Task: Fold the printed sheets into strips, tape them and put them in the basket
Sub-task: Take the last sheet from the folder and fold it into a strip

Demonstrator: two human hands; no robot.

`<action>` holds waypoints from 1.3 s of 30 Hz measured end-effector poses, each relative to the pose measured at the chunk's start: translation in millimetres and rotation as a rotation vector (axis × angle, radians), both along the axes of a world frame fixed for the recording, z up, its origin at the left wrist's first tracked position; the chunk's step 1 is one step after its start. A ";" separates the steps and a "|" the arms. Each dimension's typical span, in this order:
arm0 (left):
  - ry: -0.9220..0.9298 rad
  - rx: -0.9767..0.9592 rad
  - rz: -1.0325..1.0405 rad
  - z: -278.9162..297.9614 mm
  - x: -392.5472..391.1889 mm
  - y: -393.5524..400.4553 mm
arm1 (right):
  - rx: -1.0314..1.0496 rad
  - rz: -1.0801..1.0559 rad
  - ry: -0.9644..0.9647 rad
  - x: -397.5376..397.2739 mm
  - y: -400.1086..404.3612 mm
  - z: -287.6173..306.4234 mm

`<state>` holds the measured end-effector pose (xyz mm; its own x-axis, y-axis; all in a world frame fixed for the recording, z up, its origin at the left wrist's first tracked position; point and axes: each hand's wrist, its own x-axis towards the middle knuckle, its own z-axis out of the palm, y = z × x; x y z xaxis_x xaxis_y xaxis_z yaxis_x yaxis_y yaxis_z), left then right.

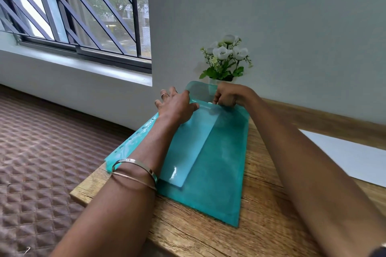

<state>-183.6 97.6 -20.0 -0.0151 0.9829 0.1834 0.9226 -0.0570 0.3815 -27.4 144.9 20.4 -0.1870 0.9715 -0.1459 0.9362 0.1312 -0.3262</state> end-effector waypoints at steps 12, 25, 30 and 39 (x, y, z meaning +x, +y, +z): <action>0.009 -0.018 0.010 -4.1 -2.0 4.1 | 0.101 -0.150 0.628 31.6 -8.9 13.7; 0.029 -0.016 0.015 -0.4 -0.4 -4.7 | 0.831 -0.027 0.879 71.6 -43.5 85.4; 0.034 -0.022 0.017 -0.8 -0.1 -5.9 | 0.977 -0.020 1.064 92.3 -79.3 114.3; -0.044 0.244 0.213 24.8 8.0 -26.0 | 1.127 -0.254 1.245 141.6 -166.6 101.6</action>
